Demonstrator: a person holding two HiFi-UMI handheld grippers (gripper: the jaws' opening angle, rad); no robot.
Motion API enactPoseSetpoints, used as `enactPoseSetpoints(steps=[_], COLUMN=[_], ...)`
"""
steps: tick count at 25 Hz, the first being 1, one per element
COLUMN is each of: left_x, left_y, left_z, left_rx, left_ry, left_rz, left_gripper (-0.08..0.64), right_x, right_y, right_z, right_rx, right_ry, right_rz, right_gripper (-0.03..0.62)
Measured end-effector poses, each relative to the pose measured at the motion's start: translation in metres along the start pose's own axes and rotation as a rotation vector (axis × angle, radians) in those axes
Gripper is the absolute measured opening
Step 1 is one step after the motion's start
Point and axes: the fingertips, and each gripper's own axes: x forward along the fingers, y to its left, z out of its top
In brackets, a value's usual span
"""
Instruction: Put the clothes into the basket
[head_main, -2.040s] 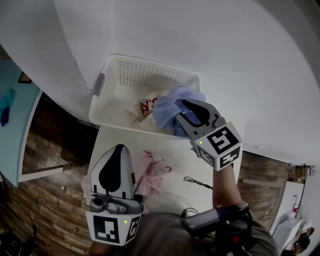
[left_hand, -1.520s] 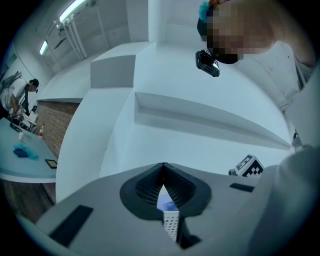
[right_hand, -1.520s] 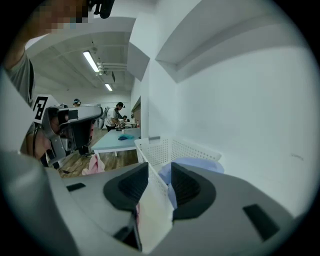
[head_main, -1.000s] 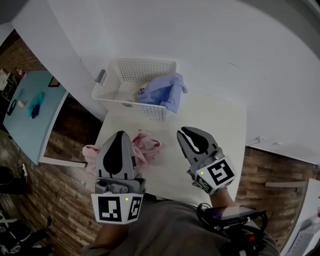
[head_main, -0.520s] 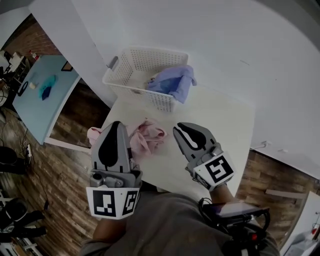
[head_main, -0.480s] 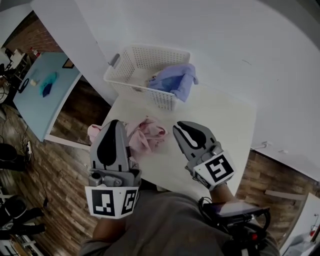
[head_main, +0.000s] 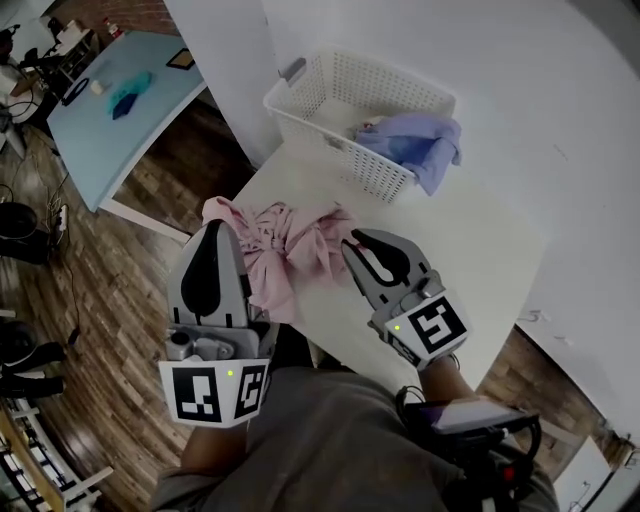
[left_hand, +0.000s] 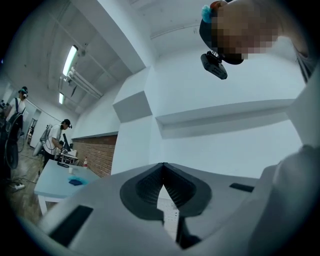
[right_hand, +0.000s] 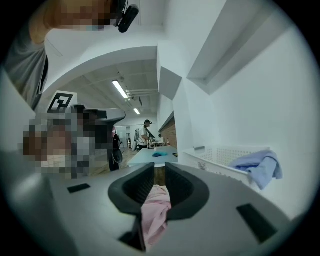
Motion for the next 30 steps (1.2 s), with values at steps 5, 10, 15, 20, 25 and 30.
enactPoseSetpoints(steps=[5,10,15,20,25,30], left_x=[-0.011,-0.012,0.001,0.023,0.041,0.06], left_y=[0.044,0.075,0.094,0.117,0.129,0.15], left_z=[-0.011,-0.023,-0.053,-0.084,-0.108,-0.124], left_rx=[-0.013,-0.036,-0.078,-0.118,-0.147,-0.124], left_ry=[0.023,0.049,0.103,0.149,0.2,0.219], left_rz=[0.09,0.136,0.135,0.116,0.103,0.111], left_gripper=[0.008,0.008,0.008,0.008,0.008,0.008], right_x=[0.038,0.068,0.093,0.121,0.131,0.145], right_y=[0.02,0.027,0.028,0.02,0.013,0.007], right_z=[-0.017,-0.054,-0.103,-0.146,-0.183,-0.206], right_rx=[-0.015,-0.028,-0.14,-0.192,-0.244,-0.307], right_ry=[0.062,0.186,0.334,0.441,0.55,0.609], right_rz=[0.087,0.174,0.265,0.281,0.305,0.312], right_gripper=[0.115,0.305,0.457,0.515,0.534,0.535])
